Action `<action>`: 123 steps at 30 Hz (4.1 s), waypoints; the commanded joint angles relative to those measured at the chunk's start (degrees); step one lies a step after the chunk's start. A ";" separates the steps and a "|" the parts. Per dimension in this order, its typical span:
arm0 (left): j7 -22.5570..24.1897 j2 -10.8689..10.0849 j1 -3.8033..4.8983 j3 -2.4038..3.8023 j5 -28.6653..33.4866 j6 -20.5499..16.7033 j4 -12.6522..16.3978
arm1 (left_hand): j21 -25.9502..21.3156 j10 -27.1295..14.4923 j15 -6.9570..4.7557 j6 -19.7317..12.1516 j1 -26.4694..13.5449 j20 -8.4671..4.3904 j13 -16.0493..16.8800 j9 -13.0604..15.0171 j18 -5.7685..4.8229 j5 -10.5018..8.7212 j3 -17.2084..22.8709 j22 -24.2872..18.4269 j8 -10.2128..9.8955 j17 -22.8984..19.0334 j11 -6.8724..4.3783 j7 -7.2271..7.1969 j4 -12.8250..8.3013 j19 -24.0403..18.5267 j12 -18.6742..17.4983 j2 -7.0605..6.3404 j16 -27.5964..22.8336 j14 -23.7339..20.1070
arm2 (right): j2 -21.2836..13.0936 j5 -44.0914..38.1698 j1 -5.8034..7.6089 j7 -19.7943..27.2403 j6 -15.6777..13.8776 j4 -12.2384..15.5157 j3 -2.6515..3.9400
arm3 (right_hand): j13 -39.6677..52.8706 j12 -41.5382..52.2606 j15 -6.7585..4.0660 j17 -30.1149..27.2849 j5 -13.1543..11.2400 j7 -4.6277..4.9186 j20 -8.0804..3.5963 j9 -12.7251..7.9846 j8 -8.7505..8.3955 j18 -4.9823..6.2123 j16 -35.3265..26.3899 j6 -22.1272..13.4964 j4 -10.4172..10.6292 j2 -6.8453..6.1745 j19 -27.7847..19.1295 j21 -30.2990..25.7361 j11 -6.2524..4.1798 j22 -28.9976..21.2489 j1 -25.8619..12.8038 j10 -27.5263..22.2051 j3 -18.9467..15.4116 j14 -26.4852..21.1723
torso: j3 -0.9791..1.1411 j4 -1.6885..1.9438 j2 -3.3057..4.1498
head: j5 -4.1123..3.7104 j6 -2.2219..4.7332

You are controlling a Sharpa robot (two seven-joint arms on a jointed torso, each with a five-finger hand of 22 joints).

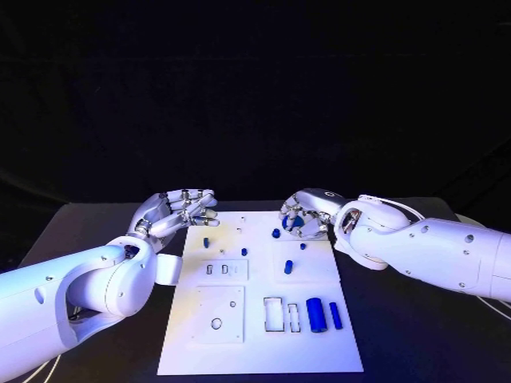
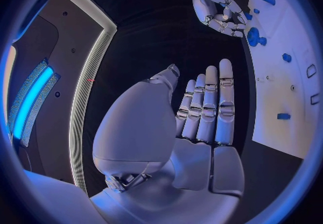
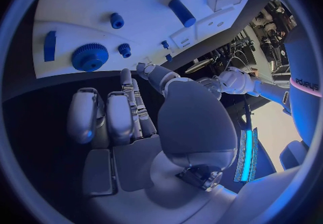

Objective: Assemble the parts on the task board

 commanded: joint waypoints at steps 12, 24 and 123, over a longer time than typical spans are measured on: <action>-0.07 -0.42 0.53 0.25 -0.35 1.38 1.27 | 0.91 0.48 -0.10 -0.02 -0.58 -0.04 -0.09 0.01 0.45 0.20 0.31 0.36 -0.21 0.57 0.04 -0.03 0.14 0.60 -0.60 -0.53 0.44 -0.13 | 1.93 -13.48 0.23 -7.57 4.17 0.76 0.10 | -0.08 -0.42 0.99 4.62 -1.66 0.17 0.65 1.15 -0.22 -1.90 4.84 -0.36 0.72 -1.21 4.04 4.88 0.50 8.10 -0.60 -2.86 1.02 2.46 | -0.24 0.65 1.79 | -0.34 0.15; -0.15 -0.92 0.74 0.26 -0.35 1.29 1.67 | 1.03 0.43 -0.09 -0.09 -0.68 -0.05 -0.09 0.00 0.43 0.20 0.30 0.42 -0.26 0.68 0.07 0.02 0.17 0.62 -0.71 -0.57 0.50 -0.19 | 3.16 -18.42 0.37 -11.53 5.55 0.52 0.11 | -0.10 -0.62 1.33 4.26 -3.91 0.27 1.03 1.76 -0.32 -1.76 5.31 -0.19 1.62 -1.95 3.50 4.73 0.80 7.78 -1.23 -4.93 0.39 2.01 | -0.26 0.85 2.30 | -0.62 0.29; -1.02 -1.05 1.21 0.26 -0.19 1.81 1.17 | 1.67 0.46 -0.02 -0.21 -1.33 -0.07 -0.04 0.01 0.34 0.19 0.50 0.79 -0.41 1.59 0.18 0.18 0.46 0.33 -1.34 -0.23 1.03 -0.48 | 14.05 -16.84 0.51 -12.24 -10.14 -7.97 0.58 | 2.48 3.78 -0.63 4.38 -9.77 -1.94 -0.73 6.94 2.97 -2.91 6.94 5.06 1.48 2.41 6.71 7.87 -1.55 13.78 2.81 0.23 5.05 1.89 | -0.15 1.00 3.89 | 0.47 0.66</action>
